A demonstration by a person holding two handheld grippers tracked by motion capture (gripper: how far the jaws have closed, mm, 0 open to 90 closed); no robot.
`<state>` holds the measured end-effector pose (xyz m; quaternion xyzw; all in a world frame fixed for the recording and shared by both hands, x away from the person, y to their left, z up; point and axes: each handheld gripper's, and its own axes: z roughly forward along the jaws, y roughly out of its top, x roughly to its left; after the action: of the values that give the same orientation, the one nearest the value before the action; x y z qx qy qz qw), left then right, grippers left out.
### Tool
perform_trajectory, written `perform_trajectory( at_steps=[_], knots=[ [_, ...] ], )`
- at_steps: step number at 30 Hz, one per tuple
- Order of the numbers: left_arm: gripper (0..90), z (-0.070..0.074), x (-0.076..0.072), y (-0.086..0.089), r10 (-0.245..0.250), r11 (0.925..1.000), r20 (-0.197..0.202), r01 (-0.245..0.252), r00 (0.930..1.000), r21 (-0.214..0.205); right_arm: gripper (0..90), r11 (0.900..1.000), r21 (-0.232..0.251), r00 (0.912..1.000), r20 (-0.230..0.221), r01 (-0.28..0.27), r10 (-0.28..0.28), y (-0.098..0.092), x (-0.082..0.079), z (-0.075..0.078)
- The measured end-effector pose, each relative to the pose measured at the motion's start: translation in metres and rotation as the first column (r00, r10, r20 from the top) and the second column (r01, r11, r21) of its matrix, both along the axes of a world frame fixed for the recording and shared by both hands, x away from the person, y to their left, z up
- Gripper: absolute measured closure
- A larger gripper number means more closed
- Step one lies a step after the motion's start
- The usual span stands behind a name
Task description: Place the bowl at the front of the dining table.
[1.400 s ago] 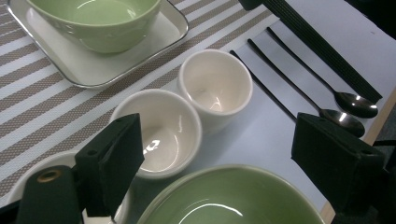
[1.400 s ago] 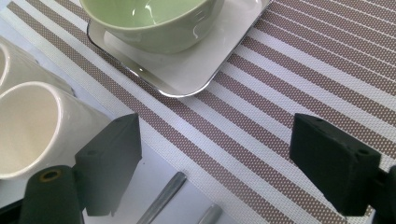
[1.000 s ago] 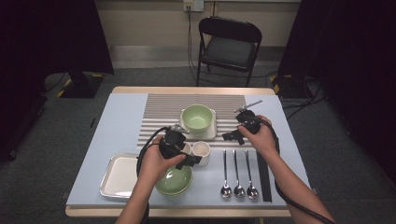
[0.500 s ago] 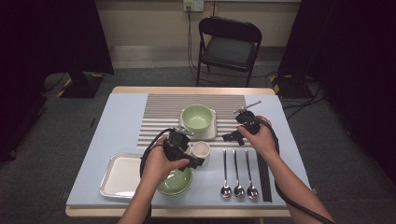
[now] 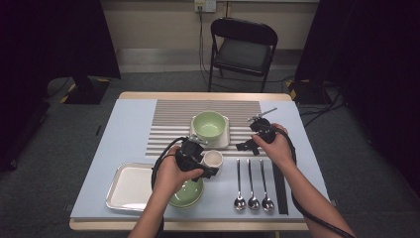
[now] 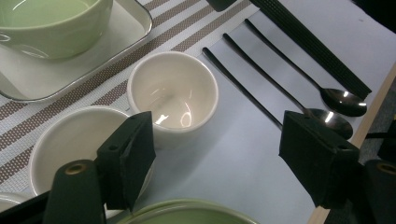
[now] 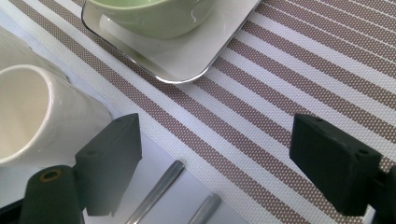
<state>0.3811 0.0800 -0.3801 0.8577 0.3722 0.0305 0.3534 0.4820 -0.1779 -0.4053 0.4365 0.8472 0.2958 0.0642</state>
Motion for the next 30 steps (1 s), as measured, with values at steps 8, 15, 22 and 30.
perform_trajectory(
  at_steps=[8,15,22,30],
  knots=[
    [38.4,0.001,-0.001,-0.005,-0.014,0.9999,-0.004,0.014,0.9999,0.011,16.5,1.0000,0.001,1.0000,-0.007,0.003,-0.003,-0.001,0.000,0.001],
    [40.5,0.001,-0.002,-0.008,-0.016,0.9999,0.009,0.016,0.9998,-0.006,16.6,1.0000,0.002,0.9999,-0.012,-0.003,0.003,-0.001,-0.001,0.000],
    [44.5,0.000,-0.004,-0.014,-0.036,0.9994,0.019,0.036,0.9992,0.002,16.7,1.0000,0.003,0.9998,-0.018,-0.009,0.009,-0.001,-0.002,-0.002],
    [56.0,0.001,-0.008,-0.023,-0.048,0.9988,0.004,0.048,0.9988,-0.011,16.9,0.9998,0.004,0.9998,-0.004,-0.018,0.018,-0.004,-0.003,-0.005]
  ],
)
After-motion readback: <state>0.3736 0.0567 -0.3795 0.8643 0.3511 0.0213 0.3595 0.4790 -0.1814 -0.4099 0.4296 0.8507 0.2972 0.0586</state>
